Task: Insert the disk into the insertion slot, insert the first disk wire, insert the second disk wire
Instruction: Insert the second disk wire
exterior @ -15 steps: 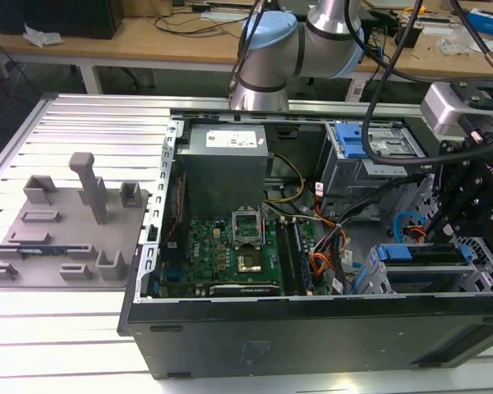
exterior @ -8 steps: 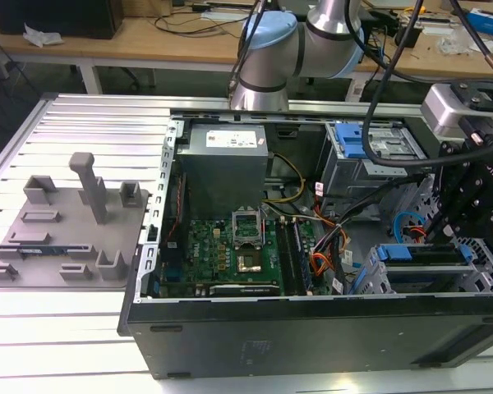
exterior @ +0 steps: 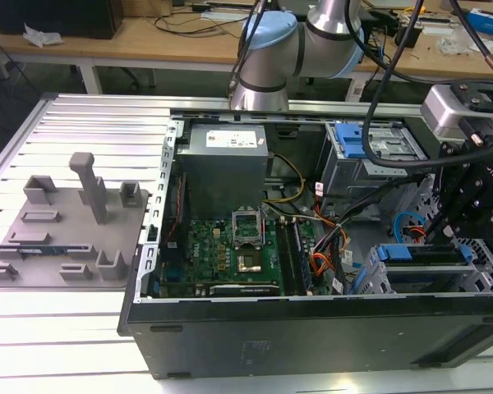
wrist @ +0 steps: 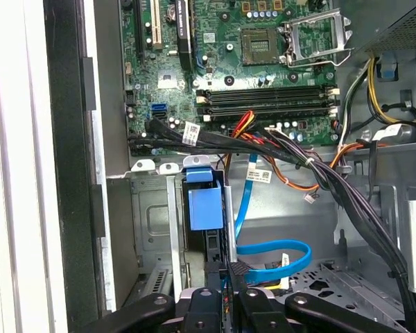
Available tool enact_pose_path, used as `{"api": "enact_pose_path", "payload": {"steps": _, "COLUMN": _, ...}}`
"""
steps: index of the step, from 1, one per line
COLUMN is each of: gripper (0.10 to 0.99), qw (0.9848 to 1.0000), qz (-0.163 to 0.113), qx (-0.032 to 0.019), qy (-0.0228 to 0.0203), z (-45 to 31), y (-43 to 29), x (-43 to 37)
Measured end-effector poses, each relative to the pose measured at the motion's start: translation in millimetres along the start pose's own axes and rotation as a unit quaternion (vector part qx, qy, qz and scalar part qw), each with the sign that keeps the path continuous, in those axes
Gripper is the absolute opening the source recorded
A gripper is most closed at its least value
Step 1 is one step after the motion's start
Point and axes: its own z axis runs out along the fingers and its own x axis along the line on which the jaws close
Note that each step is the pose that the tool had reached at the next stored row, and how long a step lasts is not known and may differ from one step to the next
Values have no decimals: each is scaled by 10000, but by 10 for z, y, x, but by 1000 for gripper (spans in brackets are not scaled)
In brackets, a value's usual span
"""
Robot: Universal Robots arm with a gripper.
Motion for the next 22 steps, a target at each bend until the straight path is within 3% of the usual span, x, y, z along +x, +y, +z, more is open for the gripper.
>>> {"api": "enact_pose_path", "payload": {"steps": 22, "gripper": 161, "qw": 10000, "qz": -1, "qx": 0, "qy": 0, "z": 94, "y": -14, "x": 0}}
